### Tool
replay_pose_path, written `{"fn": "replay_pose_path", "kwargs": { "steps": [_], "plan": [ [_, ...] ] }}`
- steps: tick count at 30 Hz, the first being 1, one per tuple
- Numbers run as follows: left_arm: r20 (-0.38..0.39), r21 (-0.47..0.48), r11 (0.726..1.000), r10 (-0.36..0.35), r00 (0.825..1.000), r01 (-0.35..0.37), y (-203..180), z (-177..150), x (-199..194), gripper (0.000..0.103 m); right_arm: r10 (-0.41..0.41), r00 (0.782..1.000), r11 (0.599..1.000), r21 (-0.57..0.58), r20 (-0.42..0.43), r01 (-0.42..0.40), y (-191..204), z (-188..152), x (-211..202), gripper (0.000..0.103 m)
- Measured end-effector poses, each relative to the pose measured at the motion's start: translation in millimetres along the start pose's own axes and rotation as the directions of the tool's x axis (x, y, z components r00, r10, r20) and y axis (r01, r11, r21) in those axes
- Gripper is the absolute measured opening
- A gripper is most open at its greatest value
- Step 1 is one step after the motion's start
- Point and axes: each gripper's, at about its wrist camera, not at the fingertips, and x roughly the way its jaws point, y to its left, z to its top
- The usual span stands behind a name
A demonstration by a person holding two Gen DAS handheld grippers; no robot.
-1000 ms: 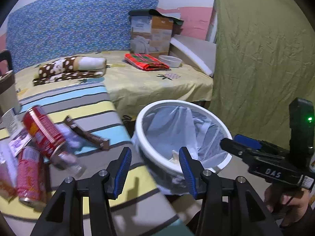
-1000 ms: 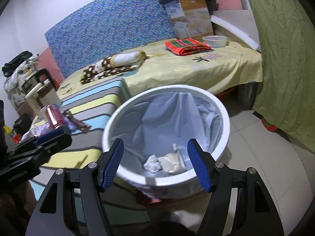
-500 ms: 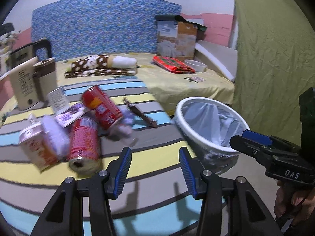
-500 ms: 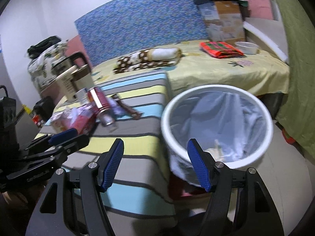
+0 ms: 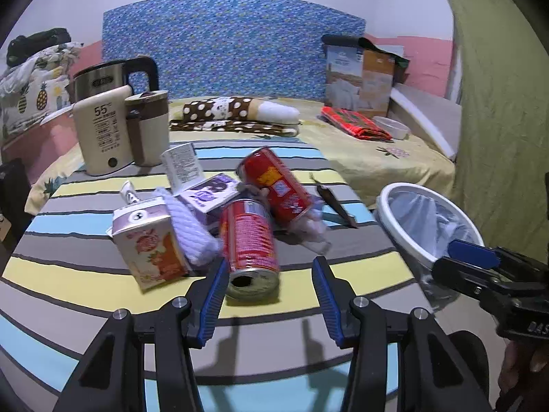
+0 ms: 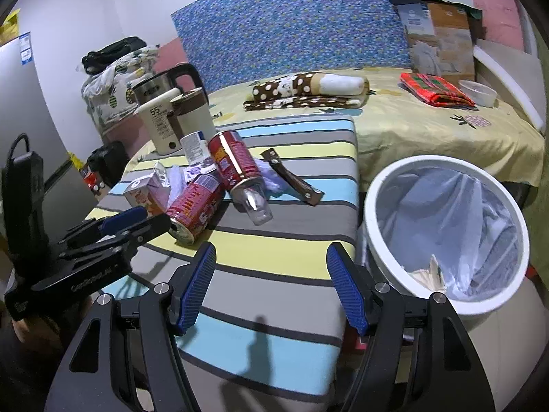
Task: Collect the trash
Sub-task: 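Move both grippers back toward the cans on the table, then grasp the red can with the left gripper while the right gripper grasps the clear plastic cup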
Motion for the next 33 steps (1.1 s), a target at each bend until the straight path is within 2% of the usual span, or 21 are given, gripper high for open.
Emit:
{"fn": "replay_pose_path", "kwargs": {
  "steps": [6,9,20,29,33],
  "plan": [
    [-0.019,-0.021,1.0,0.007,1.0,-0.007,10,5,17,0.05,0.005,1.0,1.0,-0.007,-0.01,-0.005,3,3,9,0.068],
    [-0.034,-0.029,1.0,0.005,0.999,-0.006,11,7,27,0.053,0.006,1.0,1.0,-0.001,-0.015,-0.006,2,4,13,0.068],
    [-0.112,-0.066,0.998,0.01,0.994,-0.018,17,5,60,0.054,0.012,0.999,1.0,-0.013,-0.035,-0.012,-4,11,29,0.068],
    [-0.111,-0.082,0.997,0.0,0.994,-0.01,22,0,56,0.053,0.019,0.997,0.998,-0.062,-0.074,-0.023,0,19,56,0.068],
    [-0.106,-0.079,0.997,-0.004,0.994,-0.004,24,-4,52,0.053,0.016,0.994,0.996,-0.091,-0.105,-0.025,2,23,71,0.063]
  ]
}}
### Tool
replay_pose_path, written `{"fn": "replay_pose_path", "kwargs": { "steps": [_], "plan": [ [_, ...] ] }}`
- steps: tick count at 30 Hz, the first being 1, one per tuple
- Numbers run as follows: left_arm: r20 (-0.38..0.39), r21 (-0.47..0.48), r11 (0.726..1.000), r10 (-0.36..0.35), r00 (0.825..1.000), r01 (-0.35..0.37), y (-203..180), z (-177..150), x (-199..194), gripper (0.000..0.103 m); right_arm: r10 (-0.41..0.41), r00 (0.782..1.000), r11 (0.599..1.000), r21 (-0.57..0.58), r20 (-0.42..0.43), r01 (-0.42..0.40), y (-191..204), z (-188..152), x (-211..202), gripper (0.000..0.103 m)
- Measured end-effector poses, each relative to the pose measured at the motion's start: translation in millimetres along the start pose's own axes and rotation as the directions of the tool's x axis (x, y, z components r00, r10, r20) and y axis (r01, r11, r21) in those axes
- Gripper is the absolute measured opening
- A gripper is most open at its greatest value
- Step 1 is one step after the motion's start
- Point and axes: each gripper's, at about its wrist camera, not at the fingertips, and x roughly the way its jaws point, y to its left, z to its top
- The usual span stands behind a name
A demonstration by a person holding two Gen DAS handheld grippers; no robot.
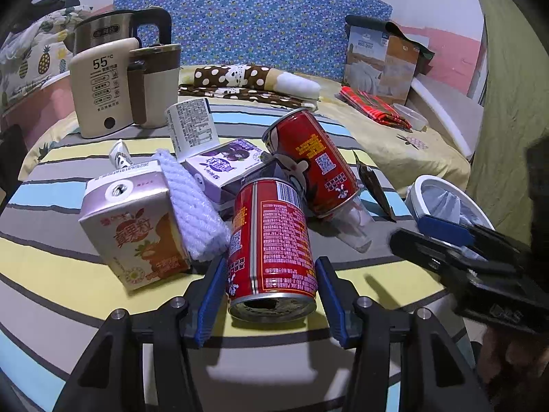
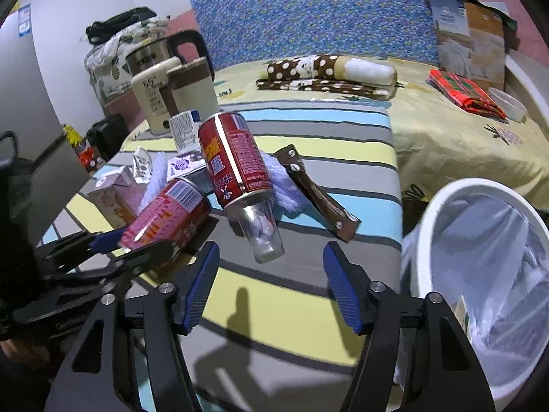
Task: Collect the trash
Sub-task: 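Grasp the red can with the left gripper while the right gripper grasps the clear plastic cup, then carry can and plastic cup over the wastebasket and open both grippers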
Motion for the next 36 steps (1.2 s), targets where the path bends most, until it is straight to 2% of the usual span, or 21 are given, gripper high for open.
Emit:
{"fn": "replay_pose_path", "kwargs": {
  "steps": [4,10,12,13,36],
  "plan": [
    [0.002,-0.003,1.0,-0.004,1.0,0.004,5,-2,-3,0.053,0.0,0.999,1.0,-0.026,-0.035,-0.001,3,5,15,0.06],
    [0.004,-0.012,1.0,-0.009,1.0,0.01,10,-2,-4,0.053,0.019,0.997,0.999,-0.043,-0.079,-0.022,5,10,26,0.047],
    [0.004,-0.01,1.0,-0.009,1.0,0.009,11,-2,-4,0.053,0.016,0.996,0.999,-0.042,-0.09,-0.02,4,10,27,0.037],
    [0.004,-0.01,1.0,-0.009,1.0,0.009,11,-2,-4,0.053,0.016,0.996,0.999,-0.042,-0.088,-0.019,4,10,26,0.035],
    [0.03,0.038,0.998,-0.042,0.999,0.04,-16,-18,-37,0.053,0.024,0.999,0.998,0.062,-0.038,-0.021,3,-20,-25,0.031]
  ]
}}
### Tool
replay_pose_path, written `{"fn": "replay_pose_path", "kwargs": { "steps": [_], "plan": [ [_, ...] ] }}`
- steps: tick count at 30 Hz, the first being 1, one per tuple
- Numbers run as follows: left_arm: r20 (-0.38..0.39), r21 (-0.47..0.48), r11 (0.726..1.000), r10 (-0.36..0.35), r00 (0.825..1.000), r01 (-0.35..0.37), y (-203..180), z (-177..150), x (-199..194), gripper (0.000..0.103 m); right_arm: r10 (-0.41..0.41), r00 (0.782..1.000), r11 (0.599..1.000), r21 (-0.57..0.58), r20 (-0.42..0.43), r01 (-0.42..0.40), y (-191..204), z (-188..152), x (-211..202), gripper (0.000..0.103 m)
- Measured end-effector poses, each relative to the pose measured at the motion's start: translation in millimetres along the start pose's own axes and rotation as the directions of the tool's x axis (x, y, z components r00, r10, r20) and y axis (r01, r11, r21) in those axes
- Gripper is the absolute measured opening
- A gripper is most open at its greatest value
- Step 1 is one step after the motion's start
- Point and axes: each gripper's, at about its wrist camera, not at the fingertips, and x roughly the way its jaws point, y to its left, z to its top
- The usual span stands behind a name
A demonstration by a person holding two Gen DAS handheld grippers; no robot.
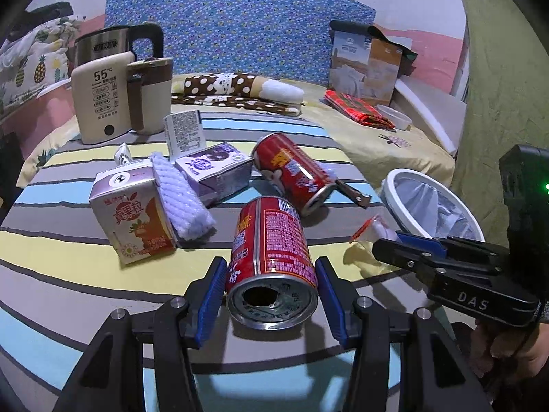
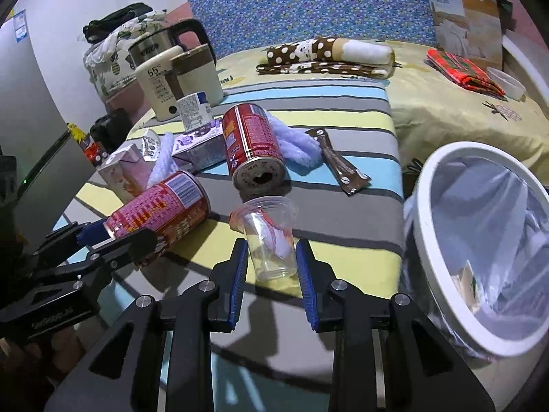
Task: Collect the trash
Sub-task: 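Carry can and plastic cup over the wastebasket and open both grippers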
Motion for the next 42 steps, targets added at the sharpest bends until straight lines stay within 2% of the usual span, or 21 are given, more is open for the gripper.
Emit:
{"fn": "replay_pose_path", "kwargs": {
  "steps": [26,42],
  "plan": [
    [0.03,0.079,0.992,-0.1,0.995,0.097,-45,11,-13,0.052,-0.066,0.994,0.993,0.107,0.089,0.056,-34,-12,-38,0.031],
    [0.032,0.175,0.96,-0.229,0.973,0.22,-113,45,13,0.052,-0.21,0.971,0.955,0.237,0.113,0.179,-96,-26,-68,0.031]
  ]
}}
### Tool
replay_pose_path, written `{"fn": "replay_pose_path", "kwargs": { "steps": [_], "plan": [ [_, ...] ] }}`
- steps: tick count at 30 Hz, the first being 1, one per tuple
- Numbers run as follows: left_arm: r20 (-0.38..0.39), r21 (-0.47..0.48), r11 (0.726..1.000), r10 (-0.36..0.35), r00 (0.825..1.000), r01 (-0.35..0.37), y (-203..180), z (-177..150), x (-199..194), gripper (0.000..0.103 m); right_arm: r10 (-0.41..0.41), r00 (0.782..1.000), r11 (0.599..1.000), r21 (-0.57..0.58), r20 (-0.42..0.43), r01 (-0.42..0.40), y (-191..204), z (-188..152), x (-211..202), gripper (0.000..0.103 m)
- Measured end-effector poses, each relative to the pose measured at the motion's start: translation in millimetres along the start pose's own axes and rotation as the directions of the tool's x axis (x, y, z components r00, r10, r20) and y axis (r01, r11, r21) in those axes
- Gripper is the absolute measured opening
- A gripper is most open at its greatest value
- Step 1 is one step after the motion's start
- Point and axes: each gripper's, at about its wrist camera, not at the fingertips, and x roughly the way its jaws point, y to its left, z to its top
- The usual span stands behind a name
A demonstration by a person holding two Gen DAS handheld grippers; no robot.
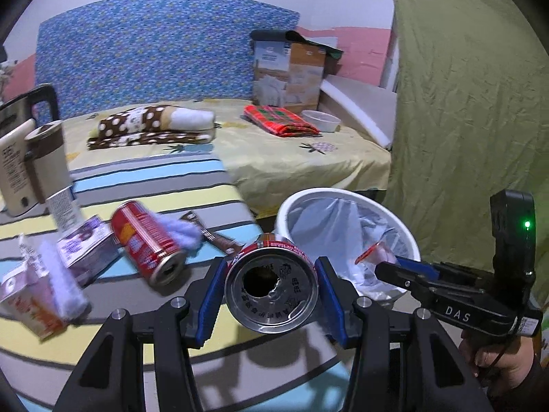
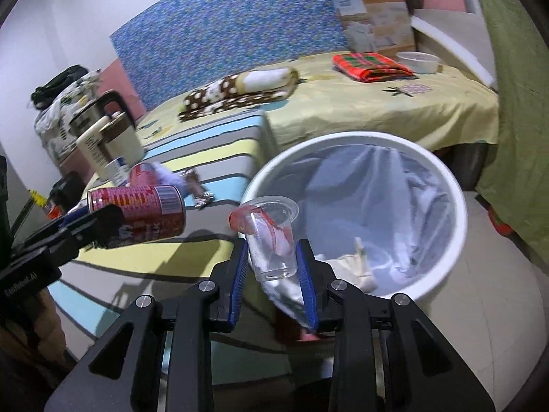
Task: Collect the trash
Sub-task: 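Carry can and plastic cup over the wastebasket and open both grippers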
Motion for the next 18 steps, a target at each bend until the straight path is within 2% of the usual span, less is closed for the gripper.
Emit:
{"fn": "replay_pose_path", "kwargs": {
  "steps": [9,18],
  "plan": [
    [-0.021,0.042,0.997,-0.061,0.998,0.062,-28,10,30,0.052,-0.079,0.997,0.995,0.051,-0.008,0.08,-26,-4,-1,0.031],
    [-0.071,0.06,0.993,-0.101,0.992,0.105,-48,10,66,0.052,-0.124,0.992,0.989,0.07,-0.038,0.126,-43,-6,2,0.031]
  ]
}}
